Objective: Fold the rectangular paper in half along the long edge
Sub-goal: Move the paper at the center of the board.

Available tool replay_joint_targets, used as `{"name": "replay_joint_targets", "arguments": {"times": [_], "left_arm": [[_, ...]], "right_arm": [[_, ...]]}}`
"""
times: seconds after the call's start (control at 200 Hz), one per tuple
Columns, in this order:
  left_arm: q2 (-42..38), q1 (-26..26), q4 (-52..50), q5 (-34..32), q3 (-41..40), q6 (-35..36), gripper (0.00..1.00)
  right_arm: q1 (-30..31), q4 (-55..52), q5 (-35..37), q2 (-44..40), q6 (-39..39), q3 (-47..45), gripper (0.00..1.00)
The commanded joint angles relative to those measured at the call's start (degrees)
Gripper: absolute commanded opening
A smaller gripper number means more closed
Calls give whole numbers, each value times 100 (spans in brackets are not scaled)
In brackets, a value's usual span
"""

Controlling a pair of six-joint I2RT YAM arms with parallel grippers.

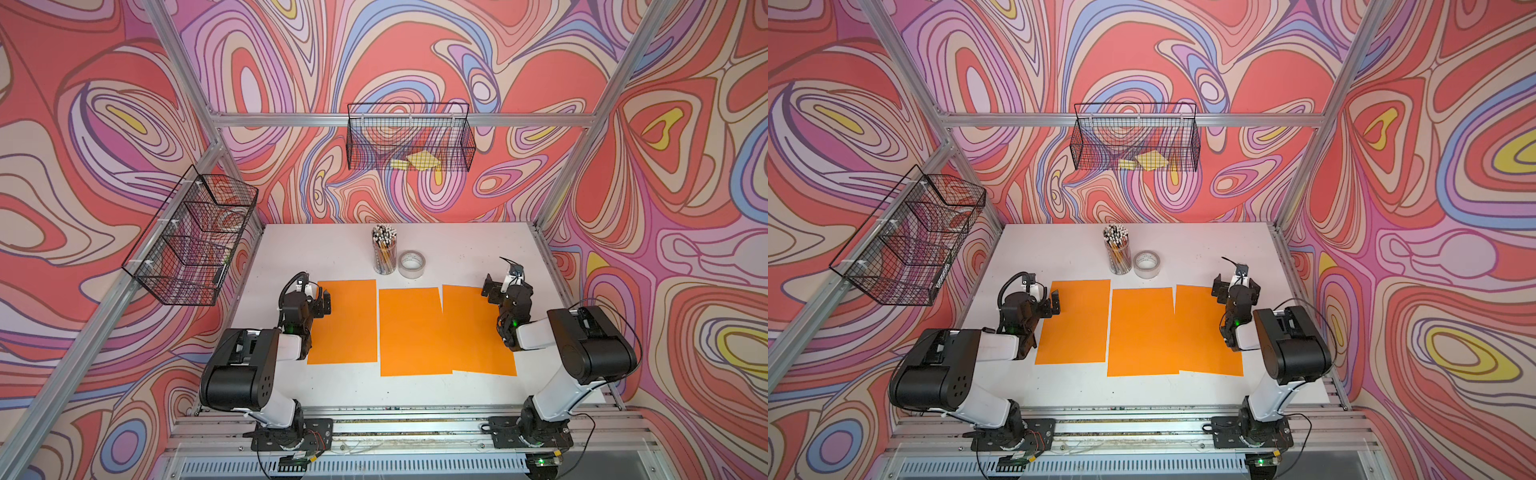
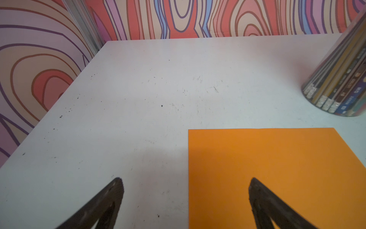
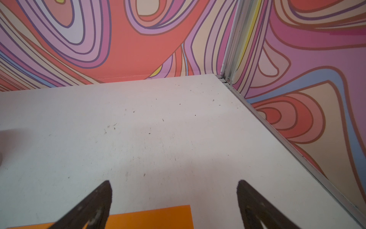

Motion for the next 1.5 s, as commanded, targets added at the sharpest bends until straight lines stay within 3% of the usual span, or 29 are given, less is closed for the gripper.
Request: {"name": "replay_joint_targets", "arguments": {"times": [0.0,0.07,0.135,0.195,0.24,0.35,0.436,0.546,0.626,0.696,0.791,0.861,0.981,1.086,1.317,1.497], "left_arm": [[-477,42,-326,-365,101,-181,99],[-1403,42,-1488,-917,386,-447,99],[-2294,42,-2899,-1369,979,-1227,99],[-2910,45,-4146,-1520,1615,-1859,99],[-3244,44,-4683,-1415,1958,-2201,99],[-3811,42,-4683,-313,2161,-2228,99],[-4350,42,-4673,-306,2046,-2835,99],[-5238,43,-4641,-742,1560,-4012,99],[-5847,43,-4022,-576,1030,-3991,94],[-6161,42,-4360,-467,1107,-4015,92],[-6143,40,-5158,67,1684,-3659,92],[-5934,42,-5514,810,2161,-3433,91],[-5531,42,-6365,1578,2932,-3289,93],[-5516,40,-6881,1722,3184,-3280,93],[-5841,-117,-6655,2038,3005,-3851,89],[-5600,-643,-6324,1954,2982,-3887,89]], "right_arm": [[-26,-88,144,-124,64,-2,98],[23,14,88,-349,-85,-120,98],[51,-1100,441,-1047,59,126,98],[44,-2016,915,-1792,413,462,98],[4,-2952,878,-2374,662,892,98],[-66,-5473,801,-3124,1183,2489,98],[-65,-6998,1284,-3379,2041,3498,98],[-72,-7249,198,-4092,1836,3673,97],[-67,-7276,-409,-4747,1894,3566,98],[-68,-7721,-584,-5077,2009,3765,97],[-69,-8724,-618,-4941,2157,4306,98],[-67,-9722,-397,-4473,2431,4871,96],[-71,-10114,-1094,-4030,2550,5132,93],[-69,-10233,-1362,-3884,2820,5213,93],[-72,-10578,-1527,-3359,3025,5045,93],[-71,-10623,-1957,-2995,3022,4710,93]]}}
